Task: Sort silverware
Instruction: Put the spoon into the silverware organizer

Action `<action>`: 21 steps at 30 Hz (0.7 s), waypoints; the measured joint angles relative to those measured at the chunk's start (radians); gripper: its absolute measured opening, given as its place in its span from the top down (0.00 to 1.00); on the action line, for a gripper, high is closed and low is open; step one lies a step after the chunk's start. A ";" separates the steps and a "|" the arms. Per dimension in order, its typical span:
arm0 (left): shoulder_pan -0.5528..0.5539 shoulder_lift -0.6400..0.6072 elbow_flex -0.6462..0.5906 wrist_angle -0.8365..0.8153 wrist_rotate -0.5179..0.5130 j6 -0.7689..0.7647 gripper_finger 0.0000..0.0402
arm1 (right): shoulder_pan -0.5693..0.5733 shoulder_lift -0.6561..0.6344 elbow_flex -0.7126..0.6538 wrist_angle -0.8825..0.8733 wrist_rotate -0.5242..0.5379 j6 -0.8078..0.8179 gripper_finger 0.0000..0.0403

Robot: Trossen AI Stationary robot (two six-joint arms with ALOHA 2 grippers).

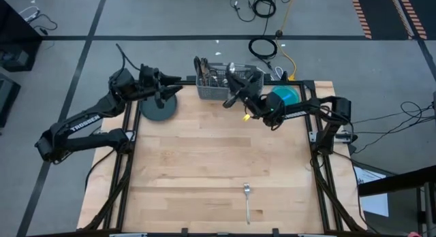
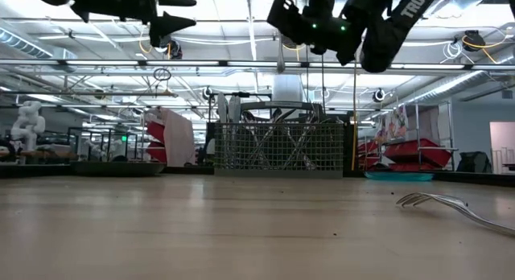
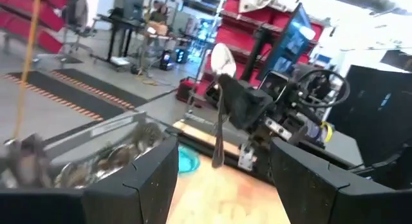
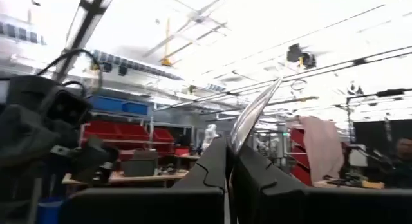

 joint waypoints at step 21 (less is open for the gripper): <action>-0.204 0.510 0.001 0.665 -0.044 -0.131 0.40 | 0.000 0.002 0.232 -0.211 -0.338 -0.027 1.00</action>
